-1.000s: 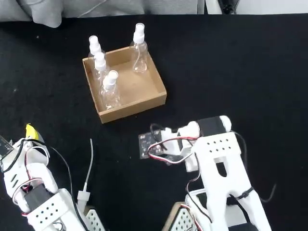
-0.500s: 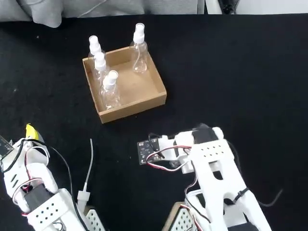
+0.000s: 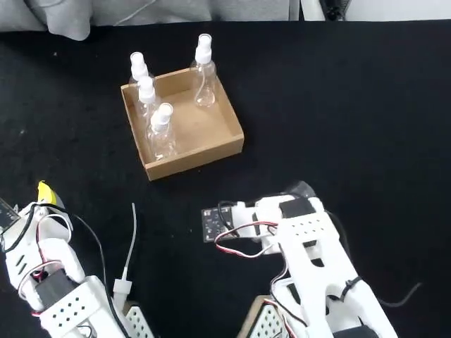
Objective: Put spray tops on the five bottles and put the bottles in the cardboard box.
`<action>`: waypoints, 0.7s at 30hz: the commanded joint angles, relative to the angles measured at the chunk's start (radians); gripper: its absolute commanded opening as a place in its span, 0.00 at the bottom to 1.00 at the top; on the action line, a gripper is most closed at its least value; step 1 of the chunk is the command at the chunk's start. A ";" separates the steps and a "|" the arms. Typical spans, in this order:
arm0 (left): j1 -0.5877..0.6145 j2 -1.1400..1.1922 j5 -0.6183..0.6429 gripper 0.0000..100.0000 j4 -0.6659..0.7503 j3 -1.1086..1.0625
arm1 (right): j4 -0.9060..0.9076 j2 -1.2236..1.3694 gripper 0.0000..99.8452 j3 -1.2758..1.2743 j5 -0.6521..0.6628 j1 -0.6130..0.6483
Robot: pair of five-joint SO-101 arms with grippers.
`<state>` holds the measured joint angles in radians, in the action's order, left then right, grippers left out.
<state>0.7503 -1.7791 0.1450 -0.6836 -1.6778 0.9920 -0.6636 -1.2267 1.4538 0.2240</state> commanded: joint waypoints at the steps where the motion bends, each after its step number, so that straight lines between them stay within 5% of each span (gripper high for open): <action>1: -0.001 -0.009 0.005 0.20 -0.005 -0.024 | -0.021 -0.036 0.25 0.007 -0.077 0.020; 21: -0.001 -0.009 0.005 0.20 -0.005 -0.024 | -0.012 -0.035 0.25 0.111 -0.675 0.069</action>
<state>0.7503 -1.7791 0.1450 -0.6836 -1.6778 0.9889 -0.6636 -1.1899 0.8447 0.2746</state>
